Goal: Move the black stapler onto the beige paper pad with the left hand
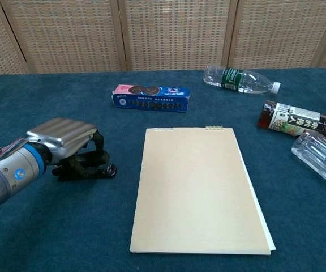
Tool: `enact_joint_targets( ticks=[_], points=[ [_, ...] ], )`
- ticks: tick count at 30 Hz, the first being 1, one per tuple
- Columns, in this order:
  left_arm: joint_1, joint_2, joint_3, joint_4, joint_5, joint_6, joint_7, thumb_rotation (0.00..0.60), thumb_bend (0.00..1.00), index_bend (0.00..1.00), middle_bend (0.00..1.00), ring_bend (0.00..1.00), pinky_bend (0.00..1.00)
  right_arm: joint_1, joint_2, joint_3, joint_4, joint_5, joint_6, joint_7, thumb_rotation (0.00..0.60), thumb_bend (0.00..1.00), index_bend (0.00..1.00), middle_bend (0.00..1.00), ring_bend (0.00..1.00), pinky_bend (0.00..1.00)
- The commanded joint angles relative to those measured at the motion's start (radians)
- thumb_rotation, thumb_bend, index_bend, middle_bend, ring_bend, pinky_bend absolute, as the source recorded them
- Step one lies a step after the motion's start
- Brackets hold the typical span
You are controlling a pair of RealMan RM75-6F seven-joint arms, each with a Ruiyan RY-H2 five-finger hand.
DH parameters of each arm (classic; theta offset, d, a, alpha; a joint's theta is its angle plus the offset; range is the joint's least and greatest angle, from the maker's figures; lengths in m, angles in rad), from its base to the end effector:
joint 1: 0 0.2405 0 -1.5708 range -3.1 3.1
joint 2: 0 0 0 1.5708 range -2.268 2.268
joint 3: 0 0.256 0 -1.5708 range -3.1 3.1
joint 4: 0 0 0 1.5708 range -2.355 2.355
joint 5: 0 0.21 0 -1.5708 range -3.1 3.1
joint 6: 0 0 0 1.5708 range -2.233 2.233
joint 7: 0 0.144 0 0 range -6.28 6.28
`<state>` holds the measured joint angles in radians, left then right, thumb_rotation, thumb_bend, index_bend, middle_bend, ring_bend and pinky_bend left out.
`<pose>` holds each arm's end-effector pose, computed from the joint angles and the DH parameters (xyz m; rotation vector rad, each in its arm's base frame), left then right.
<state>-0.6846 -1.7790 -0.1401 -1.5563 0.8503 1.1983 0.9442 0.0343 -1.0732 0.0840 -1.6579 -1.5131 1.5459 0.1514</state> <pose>-0.1387 0.2891 -0.0707 -1.8326 -0.8175 -0.6037 -0.3060 -0.1717 0.1814 1.2657 -0.9663 1.0561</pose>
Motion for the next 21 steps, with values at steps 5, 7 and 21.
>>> enact_joint_targets(
  ticks=[5, 7, 21],
  points=[
    [-0.010, -0.028, 0.010, 0.044, 0.134, 0.039, -0.071, 0.600, 0.58, 0.77, 0.51, 0.50, 0.58, -0.002, 0.002, 0.002, 0.003, 0.001, 0.003, 0.009, 0.600, 0.09, 0.09, 0.00, 0.00, 0.00],
    [-0.023, -0.021, 0.003, 0.034, 0.155, 0.032, -0.067, 0.600, 0.59, 0.77, 0.51, 0.50, 0.58, -0.002, 0.001, 0.002, 0.003, 0.002, 0.003, 0.010, 0.600, 0.09, 0.09, 0.00, 0.00, 0.00],
    [-0.159, -0.051, -0.055, -0.014, 0.159, -0.025, 0.114, 0.600, 0.60, 0.78, 0.51, 0.51, 0.58, -0.004, 0.009, 0.013, 0.017, 0.026, -0.005, 0.060, 0.600, 0.09, 0.09, 0.00, 0.00, 0.00]
  ],
)
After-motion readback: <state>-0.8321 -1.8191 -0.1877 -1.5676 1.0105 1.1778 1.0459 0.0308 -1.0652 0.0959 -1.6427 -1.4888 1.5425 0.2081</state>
